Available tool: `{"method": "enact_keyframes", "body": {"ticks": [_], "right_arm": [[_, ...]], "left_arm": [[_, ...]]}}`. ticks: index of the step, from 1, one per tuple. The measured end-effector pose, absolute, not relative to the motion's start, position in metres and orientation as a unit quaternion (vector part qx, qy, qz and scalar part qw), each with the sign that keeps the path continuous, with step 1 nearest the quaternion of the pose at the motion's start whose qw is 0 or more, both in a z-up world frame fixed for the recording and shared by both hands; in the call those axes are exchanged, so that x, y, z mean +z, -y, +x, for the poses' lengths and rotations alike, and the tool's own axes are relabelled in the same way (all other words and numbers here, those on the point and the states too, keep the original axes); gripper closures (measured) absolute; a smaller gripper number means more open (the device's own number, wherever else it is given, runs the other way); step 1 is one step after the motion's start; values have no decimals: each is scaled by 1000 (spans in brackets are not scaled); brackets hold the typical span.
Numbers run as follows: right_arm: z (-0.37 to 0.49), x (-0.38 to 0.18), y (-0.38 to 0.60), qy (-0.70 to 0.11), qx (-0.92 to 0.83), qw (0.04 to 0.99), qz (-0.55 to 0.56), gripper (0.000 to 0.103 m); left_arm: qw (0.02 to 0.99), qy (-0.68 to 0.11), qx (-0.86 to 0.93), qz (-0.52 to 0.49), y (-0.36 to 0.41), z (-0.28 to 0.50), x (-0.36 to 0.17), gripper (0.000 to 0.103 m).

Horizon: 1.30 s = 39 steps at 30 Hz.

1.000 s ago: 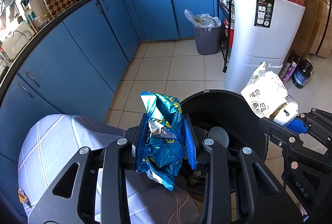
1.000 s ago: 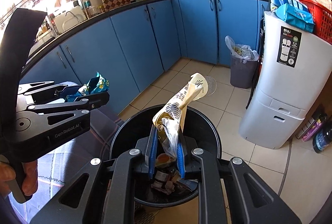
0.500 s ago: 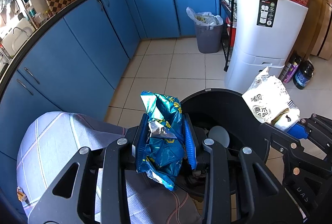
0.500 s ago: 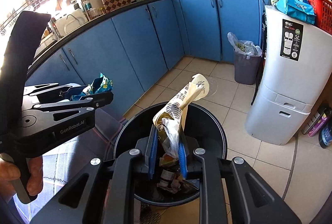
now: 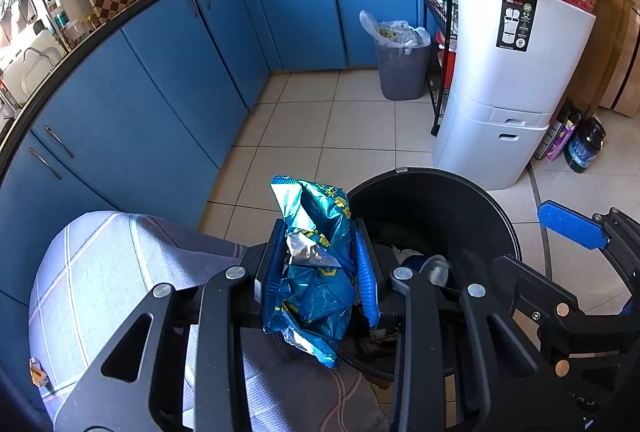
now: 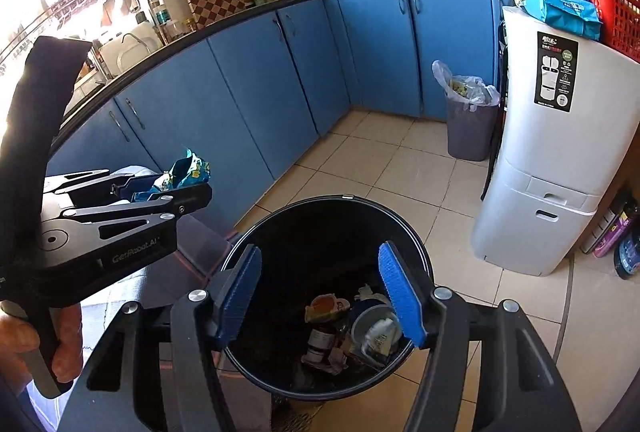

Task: Collect trash
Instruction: 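Open the right tool over the black bin to drop the white packet, then open the left tool over the black bin to drop the blue foil wrapper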

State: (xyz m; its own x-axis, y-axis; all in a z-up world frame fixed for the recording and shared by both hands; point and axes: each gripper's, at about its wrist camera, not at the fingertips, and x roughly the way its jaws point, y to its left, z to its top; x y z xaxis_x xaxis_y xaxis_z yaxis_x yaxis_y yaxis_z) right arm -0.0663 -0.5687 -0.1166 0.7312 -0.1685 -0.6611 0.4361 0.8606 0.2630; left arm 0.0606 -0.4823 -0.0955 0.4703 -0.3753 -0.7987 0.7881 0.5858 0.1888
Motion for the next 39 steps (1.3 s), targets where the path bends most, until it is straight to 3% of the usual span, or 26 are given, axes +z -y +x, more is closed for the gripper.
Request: {"method": "enact_keyframes", "body": {"ticks": [34, 35, 37, 39], "right_arm": [[-91, -115, 596, -307, -207, 901, 225, 43], [-91, -115, 596, -307, -208, 901, 225, 43], [-91, -116, 596, -307, -209, 901, 225, 43], [-93, -117, 597, -307, -209, 900, 226, 43]], "left_arm": [[803, -373, -368, 285, 493, 52, -94, 67], [802, -377, -367, 284, 494, 53, -94, 65], [807, -376, -361, 279, 493, 54, -93, 27], [815, -363, -363, 270, 490, 53, -88, 21]]}}
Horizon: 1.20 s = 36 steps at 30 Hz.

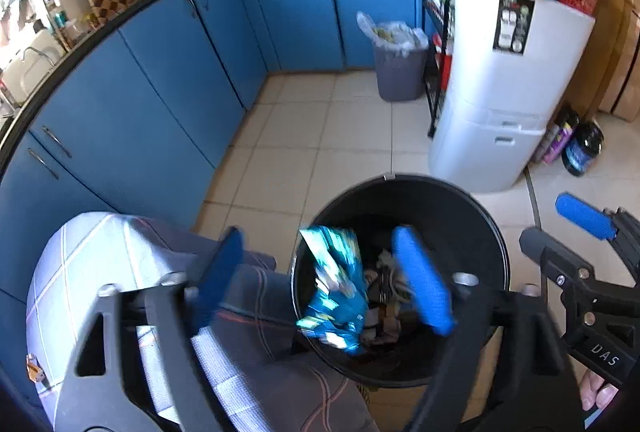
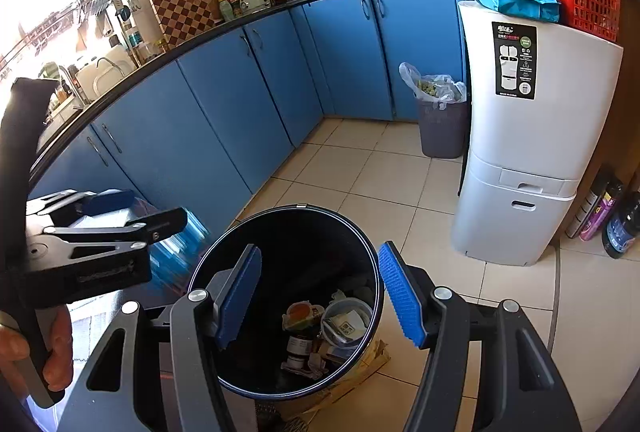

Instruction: Collect trash

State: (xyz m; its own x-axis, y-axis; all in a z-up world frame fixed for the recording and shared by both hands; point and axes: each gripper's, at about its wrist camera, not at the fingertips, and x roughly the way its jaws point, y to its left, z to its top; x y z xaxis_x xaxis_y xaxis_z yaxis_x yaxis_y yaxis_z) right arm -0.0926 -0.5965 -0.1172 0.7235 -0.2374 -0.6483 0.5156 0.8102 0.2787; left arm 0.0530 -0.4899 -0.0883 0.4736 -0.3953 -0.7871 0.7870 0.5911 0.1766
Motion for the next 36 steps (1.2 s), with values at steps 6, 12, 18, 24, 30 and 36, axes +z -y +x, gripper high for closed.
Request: {"method": "enact_keyframes", "body": {"ticks": [6, 12, 18, 24, 30, 36], "right_arm": [[-94, -118, 597, -308, -209, 899, 229, 43], [-94, -118, 595, -309, -208, 899, 229, 43], [-94, -117, 591, -310, -205, 900, 229, 43], [-94, -116, 588, -311, -202, 900, 227, 43], [-93, -114, 585, -312, -199, 901, 226, 43], [-90, -110, 577, -313, -193, 904, 219, 43]], "left_arm": [[820, -360, -361, 261, 486, 54, -83, 4], [814, -380, -359, 253, 483, 59, -86, 4], [814, -380, -358, 255, 482, 56, -86, 3], [815, -375, -359, 256, 479, 53, -85, 4], [818, -374, -358, 251, 474, 54, -81, 3], [822, -375, -353, 244, 466, 56, -77, 3]]}}
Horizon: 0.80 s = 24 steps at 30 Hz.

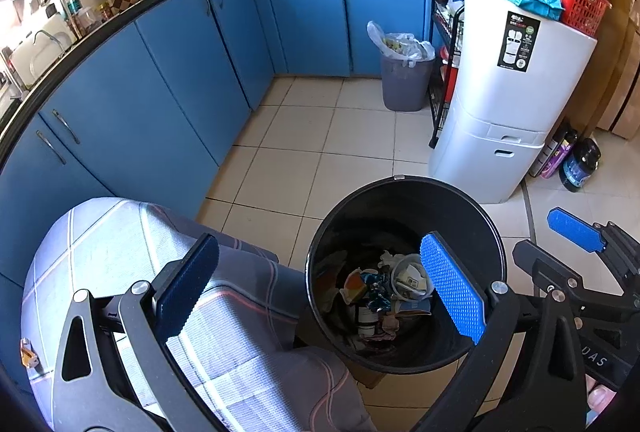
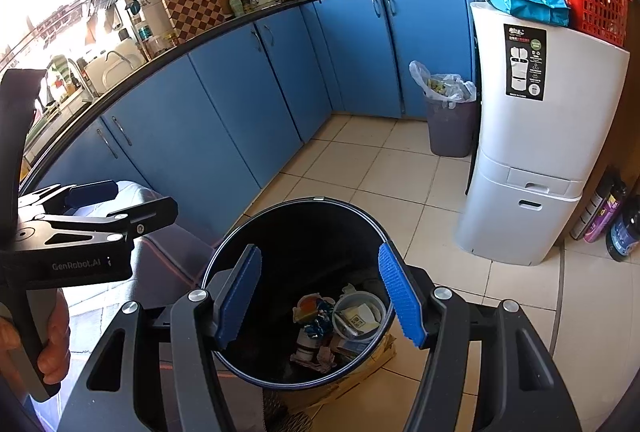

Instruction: Collect trash

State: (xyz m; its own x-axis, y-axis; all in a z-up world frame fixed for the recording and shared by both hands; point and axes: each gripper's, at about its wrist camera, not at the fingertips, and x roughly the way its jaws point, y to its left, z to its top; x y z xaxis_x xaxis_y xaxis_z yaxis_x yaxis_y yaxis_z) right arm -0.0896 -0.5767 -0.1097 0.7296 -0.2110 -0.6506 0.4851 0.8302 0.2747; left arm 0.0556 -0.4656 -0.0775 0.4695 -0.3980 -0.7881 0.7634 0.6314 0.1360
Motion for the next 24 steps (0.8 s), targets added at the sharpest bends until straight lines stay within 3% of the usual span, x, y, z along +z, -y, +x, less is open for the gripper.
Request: {"method": "enact_keyframes", "body": {"ticks": [24], "right_arm": [[-35, -80, 493, -329, -148, 919, 157, 43]], "left_arm": [[874, -389, -247, 157, 306, 125, -57, 4]]}}
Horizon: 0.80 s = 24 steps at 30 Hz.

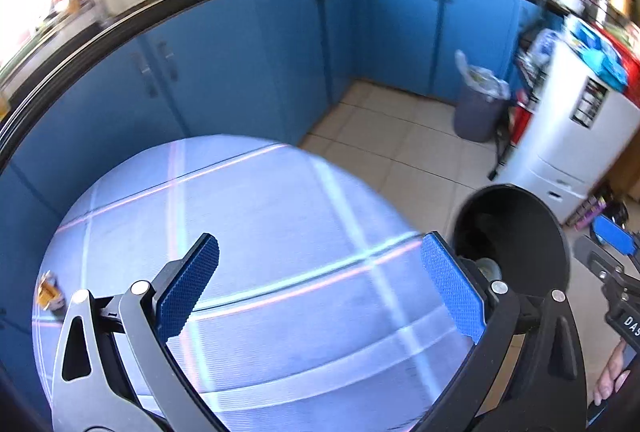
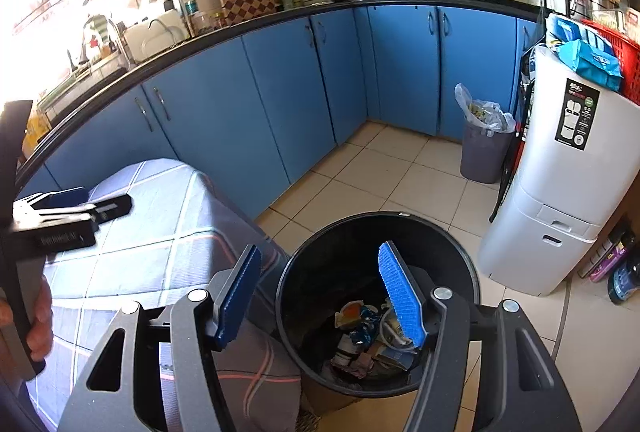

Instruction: Collect trash

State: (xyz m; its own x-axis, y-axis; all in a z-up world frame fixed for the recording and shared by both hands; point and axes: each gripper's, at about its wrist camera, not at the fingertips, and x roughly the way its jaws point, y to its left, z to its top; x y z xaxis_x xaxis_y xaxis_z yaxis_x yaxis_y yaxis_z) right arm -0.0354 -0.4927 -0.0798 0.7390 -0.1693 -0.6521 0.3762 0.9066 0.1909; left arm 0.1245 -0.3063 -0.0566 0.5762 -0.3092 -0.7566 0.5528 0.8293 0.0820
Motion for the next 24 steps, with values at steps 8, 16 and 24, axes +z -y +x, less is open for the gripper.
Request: {"method": "enact_keyframes", "body": {"ticks": [8, 16, 24], "right_arm": [[2, -67, 430, -337, -98, 930, 113, 43], [44, -61, 355, -341, -40, 936, 80, 43], [76, -69, 302, -359, -18, 931, 59, 43]], "left_arm": [[886, -411, -191, 103, 221, 152, -62, 4], [899, -409, -129, 85, 135, 166, -67, 4], [900, -425, -79, 49, 54, 189, -84, 4]]}}
